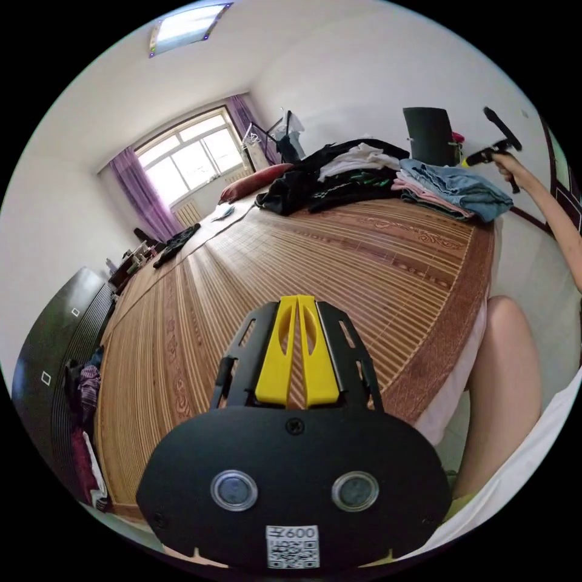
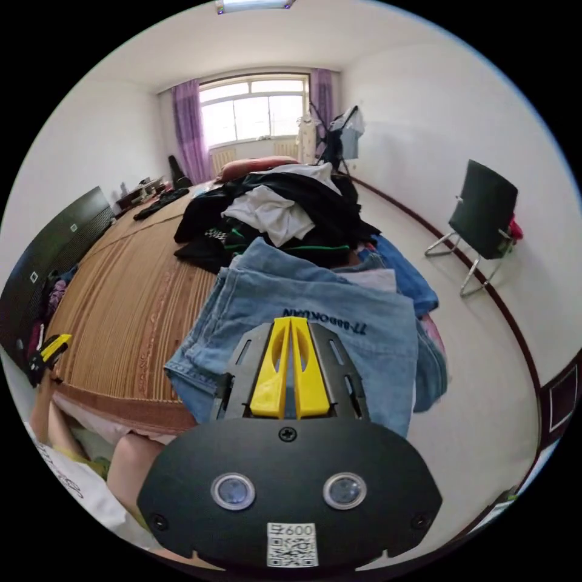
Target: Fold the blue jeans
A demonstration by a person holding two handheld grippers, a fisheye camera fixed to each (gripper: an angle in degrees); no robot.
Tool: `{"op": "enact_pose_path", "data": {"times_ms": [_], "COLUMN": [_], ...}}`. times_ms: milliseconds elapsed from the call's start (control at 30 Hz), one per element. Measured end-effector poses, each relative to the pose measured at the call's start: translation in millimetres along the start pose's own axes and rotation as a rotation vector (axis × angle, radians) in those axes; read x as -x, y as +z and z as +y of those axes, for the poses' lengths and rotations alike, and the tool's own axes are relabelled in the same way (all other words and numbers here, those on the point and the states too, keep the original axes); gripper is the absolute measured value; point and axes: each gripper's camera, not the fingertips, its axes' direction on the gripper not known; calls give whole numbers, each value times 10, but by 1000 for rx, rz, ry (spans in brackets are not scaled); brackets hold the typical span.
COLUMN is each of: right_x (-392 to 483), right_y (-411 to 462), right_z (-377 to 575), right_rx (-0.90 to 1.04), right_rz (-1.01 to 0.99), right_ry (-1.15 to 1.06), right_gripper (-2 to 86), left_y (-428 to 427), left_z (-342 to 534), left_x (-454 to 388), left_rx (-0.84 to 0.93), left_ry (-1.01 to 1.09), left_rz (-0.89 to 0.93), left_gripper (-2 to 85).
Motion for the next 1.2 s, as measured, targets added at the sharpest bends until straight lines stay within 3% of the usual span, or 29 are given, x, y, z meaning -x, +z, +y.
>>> {"op": "enact_pose_path", "data": {"times_ms": [133, 267, 367, 500, 600, 667, 767, 900, 1000, 1100, 1200], "right_x": [-300, -1084, -1744, -2425, -2850, -3099, -3202, -3185, -3245, -3221, -3133], "right_y": [-155, -1074, -1587, -1897, -1897, -1831, -1802, -2146, -2422, -2766, -3095], "right_z": [304, 759, 1066, 1224, 1385, 1535, 1522, 1320, 1124, 802, 425], "right_rx": [30, -370, -482, -348, -240, -216, -189, -190, -184, -174, -165], "right_rz": [-45, -217, -212, -148, -229, -404, -600, -578, -664, -675, -671], "right_ry": [77, 440, 642, 762, 841, 931, 947, 846, 819, 791, 762], "right_gripper": [-8, -4, 16, 111, 141, 134, 110, 14, -1, -6, -7], "left_y": [26, -80, -116, 26, 157, 228, 252, 290, 287, 185, 93], "left_z": [216, 354, 507, 667, 757, 801, 890, 1078, 1222, 1110, 709], "left_x": [174, 262, 374, 481, 372, 180, -109, -445, -779, -1489, -2617], "left_rx": [65, 53, 45, 62, 71, 88, 86, 99, 73, -85, -233], "left_ry": [-33, -59, -125, -221, -251, -233, -176, -109, -49, 149, 389], "left_rz": [10, -18, 22, 176, 208, 214, 194, 147, 142, 160, 215], "left_gripper": [9, 8, 6, 6, 7, 8, 8, 10, 19, 54, 147]}}
